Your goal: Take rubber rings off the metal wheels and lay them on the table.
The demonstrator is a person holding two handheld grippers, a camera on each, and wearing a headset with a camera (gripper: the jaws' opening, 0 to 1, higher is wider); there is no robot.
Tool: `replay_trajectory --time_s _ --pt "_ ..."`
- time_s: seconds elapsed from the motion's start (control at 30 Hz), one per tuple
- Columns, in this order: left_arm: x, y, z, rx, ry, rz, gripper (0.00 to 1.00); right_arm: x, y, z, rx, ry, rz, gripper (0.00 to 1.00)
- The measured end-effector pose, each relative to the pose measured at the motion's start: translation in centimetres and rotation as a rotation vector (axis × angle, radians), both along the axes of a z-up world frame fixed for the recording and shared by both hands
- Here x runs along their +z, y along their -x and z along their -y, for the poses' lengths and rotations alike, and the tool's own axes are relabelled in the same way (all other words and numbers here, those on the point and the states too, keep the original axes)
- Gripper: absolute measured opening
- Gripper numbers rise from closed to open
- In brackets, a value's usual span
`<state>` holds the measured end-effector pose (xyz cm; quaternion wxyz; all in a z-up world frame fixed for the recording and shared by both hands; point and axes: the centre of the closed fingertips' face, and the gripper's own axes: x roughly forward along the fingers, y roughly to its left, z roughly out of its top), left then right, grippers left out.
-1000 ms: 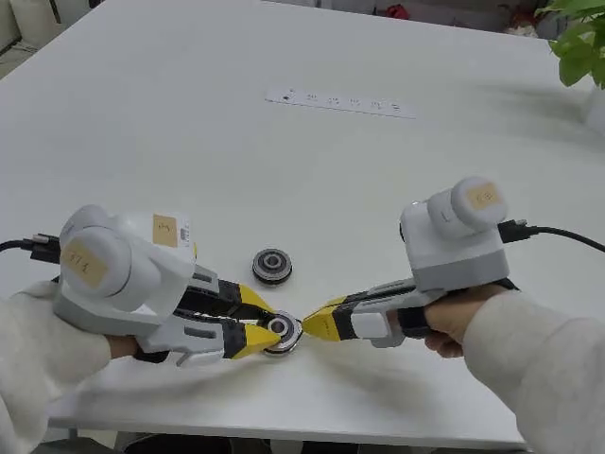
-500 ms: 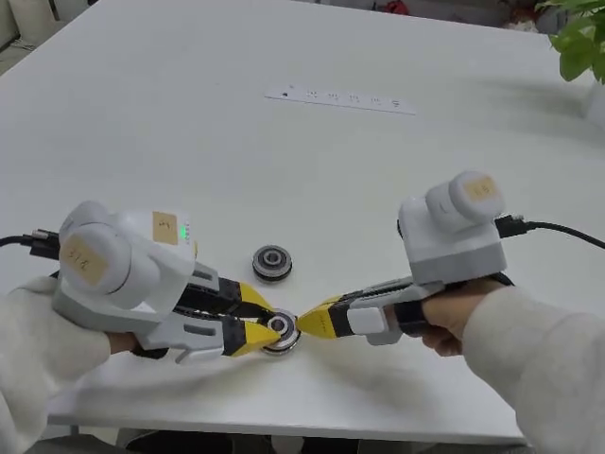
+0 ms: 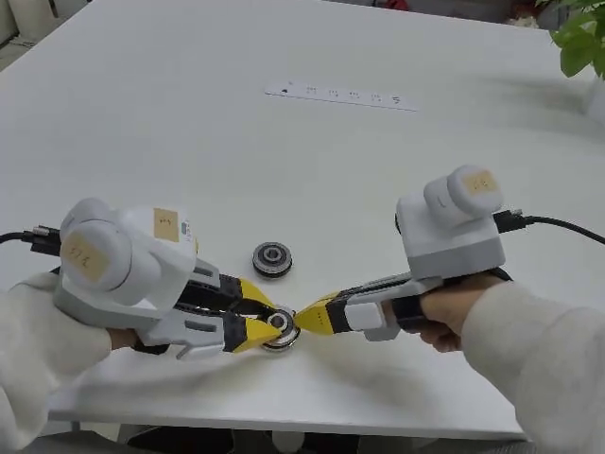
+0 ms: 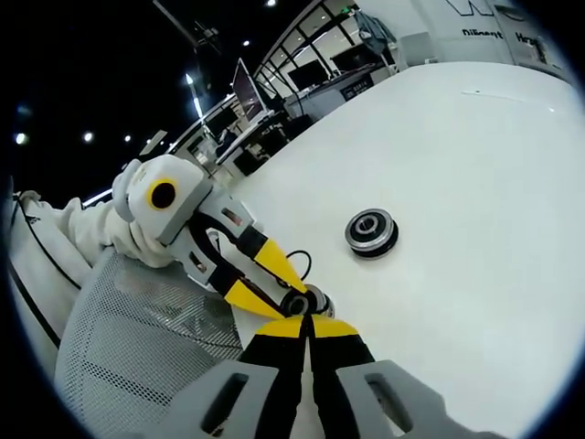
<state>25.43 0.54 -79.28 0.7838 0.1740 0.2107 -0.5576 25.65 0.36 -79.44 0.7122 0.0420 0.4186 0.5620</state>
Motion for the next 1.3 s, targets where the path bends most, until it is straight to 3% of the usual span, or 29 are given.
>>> replay_trajectory --time_s 0.7,0.83,0.9,1.0,1.3 --pt "-0.1 -0.1 0.0 0.001 0.001 0.001 0.12 0.4 0.3 -0.4 0.019 -0.014 0.018 0.00" --pt "-0.1 -0.1 -0.1 0.002 0.001 0.001 0.12 1.0 0.6 -1.0 0.036 -0.048 0.014 0.00" --pt "-0.2 -0.1 -0.1 0.003 0.001 0.002 0.12 2.1 0.5 -1.8 0.031 -0.097 0.020 0.00" --pt "-0.2 -0.2 -0.1 0.005 0.002 0.002 0.12 2.1 0.2 -1.8 0.026 -0.083 0.043 0.00" --pt "-0.3 -0.3 -0.2 0.021 0.006 0.006 0.13 1.2 0.0 -1.2 0.018 -0.050 0.036 0.00"
